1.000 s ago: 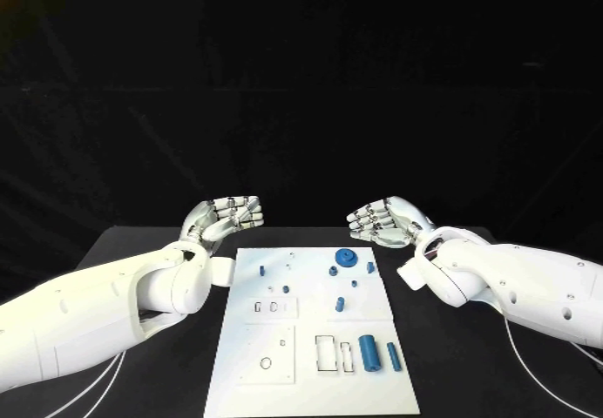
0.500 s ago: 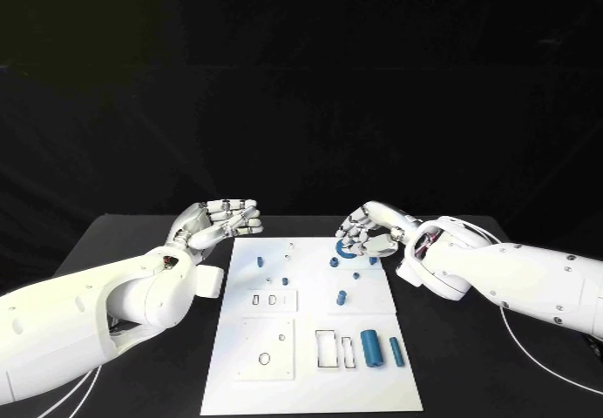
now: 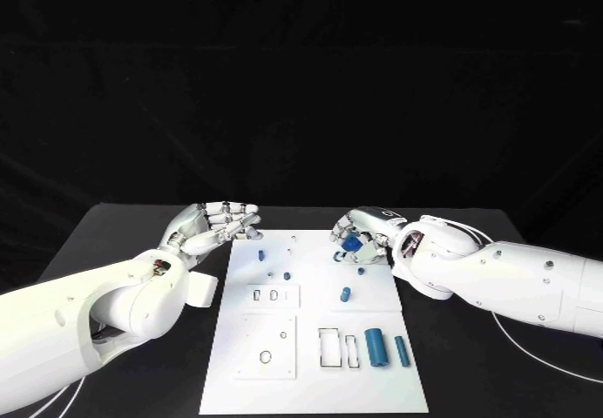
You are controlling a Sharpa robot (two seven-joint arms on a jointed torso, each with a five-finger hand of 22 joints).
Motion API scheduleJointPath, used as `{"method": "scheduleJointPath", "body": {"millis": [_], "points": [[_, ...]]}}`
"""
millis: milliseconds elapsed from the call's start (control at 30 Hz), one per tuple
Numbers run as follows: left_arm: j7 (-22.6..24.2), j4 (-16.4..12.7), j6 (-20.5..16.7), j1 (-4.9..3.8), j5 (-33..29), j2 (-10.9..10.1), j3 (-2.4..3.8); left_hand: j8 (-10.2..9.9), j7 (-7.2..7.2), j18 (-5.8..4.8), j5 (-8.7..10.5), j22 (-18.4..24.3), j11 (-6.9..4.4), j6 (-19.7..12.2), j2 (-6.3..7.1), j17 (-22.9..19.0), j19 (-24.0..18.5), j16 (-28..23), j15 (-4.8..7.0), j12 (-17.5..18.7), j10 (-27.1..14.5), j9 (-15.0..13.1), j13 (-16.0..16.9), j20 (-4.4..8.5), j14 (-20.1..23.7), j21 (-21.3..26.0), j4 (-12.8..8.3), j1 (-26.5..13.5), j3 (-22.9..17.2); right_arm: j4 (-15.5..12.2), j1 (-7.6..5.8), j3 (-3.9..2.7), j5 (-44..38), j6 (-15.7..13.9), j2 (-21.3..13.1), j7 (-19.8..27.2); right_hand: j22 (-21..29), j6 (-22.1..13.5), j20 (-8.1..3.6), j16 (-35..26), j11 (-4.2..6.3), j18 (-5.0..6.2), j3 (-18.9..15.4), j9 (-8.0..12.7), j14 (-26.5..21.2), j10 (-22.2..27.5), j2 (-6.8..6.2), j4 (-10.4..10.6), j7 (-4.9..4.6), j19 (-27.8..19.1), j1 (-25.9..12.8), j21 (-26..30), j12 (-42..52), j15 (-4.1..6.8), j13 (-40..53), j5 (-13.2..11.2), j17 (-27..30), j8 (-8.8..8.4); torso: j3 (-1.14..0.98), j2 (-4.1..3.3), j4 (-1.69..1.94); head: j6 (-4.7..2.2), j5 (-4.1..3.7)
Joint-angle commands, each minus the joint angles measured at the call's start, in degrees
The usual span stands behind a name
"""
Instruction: Assemble the parts on the task board
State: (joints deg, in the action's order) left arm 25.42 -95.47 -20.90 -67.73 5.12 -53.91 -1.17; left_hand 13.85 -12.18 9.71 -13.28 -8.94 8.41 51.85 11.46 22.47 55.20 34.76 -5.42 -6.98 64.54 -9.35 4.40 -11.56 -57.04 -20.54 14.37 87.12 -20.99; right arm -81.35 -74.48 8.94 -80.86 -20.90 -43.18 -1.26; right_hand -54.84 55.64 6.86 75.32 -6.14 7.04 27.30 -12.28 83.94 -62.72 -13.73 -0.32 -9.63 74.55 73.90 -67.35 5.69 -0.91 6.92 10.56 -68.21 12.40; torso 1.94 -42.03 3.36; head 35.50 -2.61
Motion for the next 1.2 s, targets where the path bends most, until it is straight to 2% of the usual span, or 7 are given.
{"method": "scheduleJointPath", "body": {"millis": [33, 233, 533, 1200], "points": [[-0.59, -0.41, 1.22, -0.15, 1.58, -0.04, 0.11, 0.19, -0.06, 0.70, 0.38, -0.19, -0.04, 0.28, 0.31, 0.32, 0.42, 0.57, 0.32, 0.01, 0.52, -0.11, 0.08, 0.00, 0.06, -0.52, -0.01, -0.45, -0.42, 0.16, -0.01, -0.03, -6.12, 2.40, 0.27, -4.35, -3.05, -0.68, 0.04, 2.01, 0.11, -1.10, -0.88, -0.19, 2.86, 0.73, -0.39, 0.20, 0.08, 1.17, 0.31, -2.17, 0.70, -0.20, 0.20, 0.31, -2.17, -0.21, 0.03, -0.43, 0.18, -0.10, -0.16], [-0.76, -0.56, 1.31, -0.16, 1.61, -0.16, 0.15, 0.20, -0.07, 0.68, 0.38, -0.31, -0.03, 0.22, 0.33, 0.53, 0.46, 0.96, 0.33, 0.06, 0.49, -0.16, 0.07, 0.05, 0.11, -0.74, 0.02, -0.63, -0.50, 0.96, 0.05, -0.03, -8.66, 4.34, 1.00, -6.99, -7.78, -0.97, 0.10, 4.43, 0.14, -1.84, -1.52, -0.54, 3.26, 1.50, -0.06, 0.62, 0.20, 3.00, 0.95, -5.46, 1.48, -0.23, 0.43, 0.58, -4.72, -0.05, 0.01, -0.73, 0.26, -0.33, -0.14], [-1.04, -0.63, 1.59, -0.16, 1.61, -0.28, 0.19, 0.18, -0.10, 0.67, 0.39, -0.38, 0.00, 0.12, 0.37, 0.66, 0.44, 1.19, 0.31, 0.15, 0.37, -0.18, 0.04, 0.07, 0.20, -0.87, 0.06, -0.79, -0.53, 2.19, 0.21, -0.02, -10.14, 5.41, 1.83, -8.30, -13.14, -0.72, 0.10, 6.57, 0.32, -2.72, -0.78, -0.99, 3.65, 0.96, 0.24, 0.94, 0.41, 5.14, 1.45, -9.05, 2.71, -0.18, 0.82, 0.84, -7.13, 0.35, -0.06, -1.01, 0.30, -0.30, -0.14], [-1.68, -0.21, 1.79, -0.17, 1.54, -0.26, 0.20, 0.09, -0.22, 0.62, 0.39, -0.50, 0.12, -0.16, 0.32, 0.91, 0.29, 1.63, 0.23, 0.34, 0.10, -0.22, -0.02, 0.08, 0.53, -1.08, 0.19, -1.14, -0.67, 2.93, 0.41, -0.02, -8.95, 5.26, 2.80, -7.17, -17.13, 0.24, -0.02, 8.25, 0.71, -3.33, 2.27, -1.89, 3.78, -1.39, 0.63, 2.22, 0.58, 6.35, 0.64, -11.67, 4.43, 0.04, 1.21, 0.84, -8.72, 1.18, -0.07, -1.51, 0.30, -0.49, 0.05]]}}
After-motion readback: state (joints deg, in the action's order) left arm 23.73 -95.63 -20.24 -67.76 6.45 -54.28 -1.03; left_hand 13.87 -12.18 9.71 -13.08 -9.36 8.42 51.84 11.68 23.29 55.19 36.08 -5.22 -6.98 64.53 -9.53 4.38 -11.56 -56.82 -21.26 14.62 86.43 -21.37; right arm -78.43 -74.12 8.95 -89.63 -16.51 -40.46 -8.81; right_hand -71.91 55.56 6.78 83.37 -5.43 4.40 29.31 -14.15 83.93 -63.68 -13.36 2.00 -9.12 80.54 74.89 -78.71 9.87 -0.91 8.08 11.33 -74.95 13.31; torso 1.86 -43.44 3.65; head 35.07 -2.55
